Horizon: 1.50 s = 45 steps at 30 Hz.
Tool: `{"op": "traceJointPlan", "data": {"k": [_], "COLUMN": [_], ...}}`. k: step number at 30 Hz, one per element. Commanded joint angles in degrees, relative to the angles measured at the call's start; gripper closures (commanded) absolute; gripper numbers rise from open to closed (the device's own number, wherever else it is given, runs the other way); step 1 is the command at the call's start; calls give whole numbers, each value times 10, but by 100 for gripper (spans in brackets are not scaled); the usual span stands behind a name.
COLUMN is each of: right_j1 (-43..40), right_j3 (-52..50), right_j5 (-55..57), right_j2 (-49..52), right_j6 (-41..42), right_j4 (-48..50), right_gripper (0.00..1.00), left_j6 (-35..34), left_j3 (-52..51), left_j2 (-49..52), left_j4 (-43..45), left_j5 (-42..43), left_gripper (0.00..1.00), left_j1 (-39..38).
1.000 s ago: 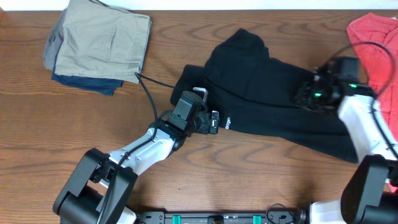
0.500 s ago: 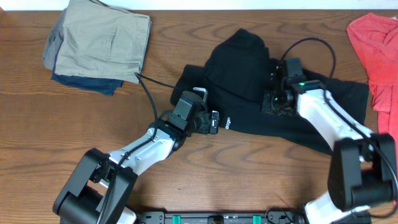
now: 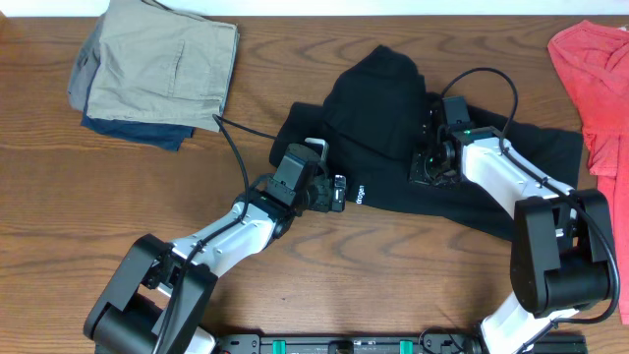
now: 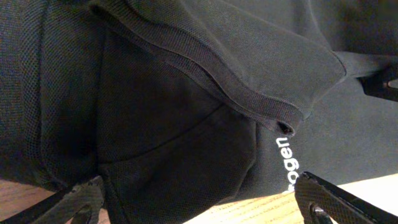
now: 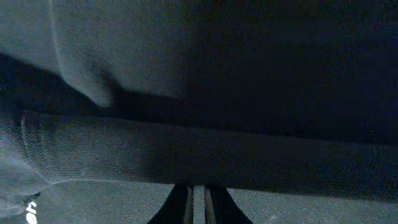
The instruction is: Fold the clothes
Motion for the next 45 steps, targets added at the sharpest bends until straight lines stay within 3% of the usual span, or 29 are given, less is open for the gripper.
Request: {"op": "traceJointPlan", "data": {"k": [1,11,28,37,41,45], "right_j1": [4,4,-1,5,29,66], "right_j3": [5,5,11,149,174,165], "right_j5": [-5,24,83,-31,-92,-85], "right_j2": [3,26,27,3,3,7], "right_j6": [12,35,34,28,8,-9], "right_j4": [5,58,148,-7,-60,-110], "right_gripper": [92,95,87,91,83,79], "left_j6": [7,7,7,7,7,-10], "left_j3": [4,4,4,4,4,4], "left_j2": [6,6,6,6,0,-8], "left_j4": [0,0,0,5,7,-1], "left_j5": [-8,-7,-7,-7,-8,-51], "left_gripper": [2,2,2,2,2,2], "left_j1": [2,2,2,2,2,2]}}
